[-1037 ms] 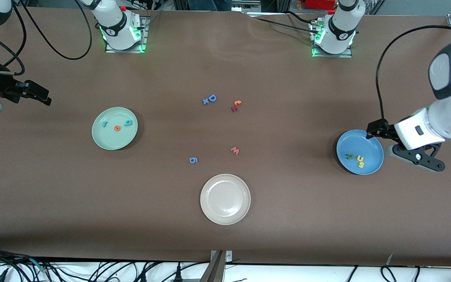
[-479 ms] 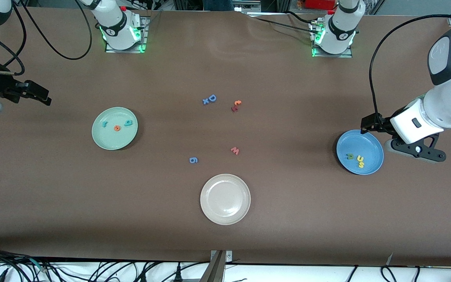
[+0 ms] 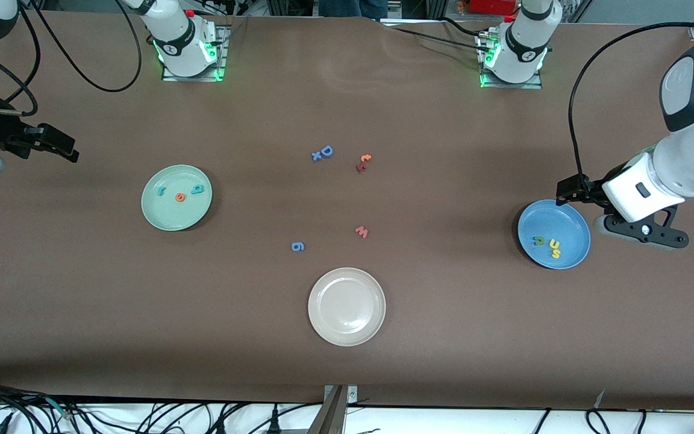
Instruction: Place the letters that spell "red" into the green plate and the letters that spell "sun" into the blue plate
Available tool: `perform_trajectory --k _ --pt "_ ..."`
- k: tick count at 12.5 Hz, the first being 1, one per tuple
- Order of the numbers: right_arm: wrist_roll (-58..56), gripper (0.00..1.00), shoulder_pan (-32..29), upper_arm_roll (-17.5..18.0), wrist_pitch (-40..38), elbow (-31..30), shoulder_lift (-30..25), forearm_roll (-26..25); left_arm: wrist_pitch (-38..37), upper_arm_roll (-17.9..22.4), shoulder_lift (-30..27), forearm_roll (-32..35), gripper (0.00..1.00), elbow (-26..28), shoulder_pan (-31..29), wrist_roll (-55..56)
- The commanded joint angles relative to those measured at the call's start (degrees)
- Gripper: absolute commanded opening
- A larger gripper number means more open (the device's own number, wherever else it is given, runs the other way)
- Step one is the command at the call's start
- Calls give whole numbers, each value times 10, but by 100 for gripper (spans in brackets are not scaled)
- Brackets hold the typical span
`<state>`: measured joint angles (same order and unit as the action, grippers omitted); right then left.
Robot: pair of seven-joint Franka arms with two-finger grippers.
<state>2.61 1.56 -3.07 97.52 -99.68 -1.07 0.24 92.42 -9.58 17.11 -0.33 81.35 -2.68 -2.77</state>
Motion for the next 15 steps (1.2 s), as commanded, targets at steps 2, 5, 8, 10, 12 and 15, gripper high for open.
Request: perform_trajectory --k 2,5,8,10,12,15 --pt "6 100 -7 4 -5 0 -6 2 -3 -9 -8 14 100 7 -3 79" --pt "6 100 -7 4 -5 0 -6 2 -3 -4 -15 5 100 -29 -14 76" --pt "6 100 -7 4 -5 0 -6 2 -13 -6 -28 -9 100 -50 -32 83" --pt "5 100 -7 4 -5 0 -6 2 -13 -7 -30 -9 100 -50 -32 93" --pt "5 100 -7 4 -5 0 -6 2 -14 -10 -31 -5 100 -50 -31 93" --pt "0 100 -7 4 -5 1 -6 1 -19 -8 -33 -5 100 -51 -33 92"
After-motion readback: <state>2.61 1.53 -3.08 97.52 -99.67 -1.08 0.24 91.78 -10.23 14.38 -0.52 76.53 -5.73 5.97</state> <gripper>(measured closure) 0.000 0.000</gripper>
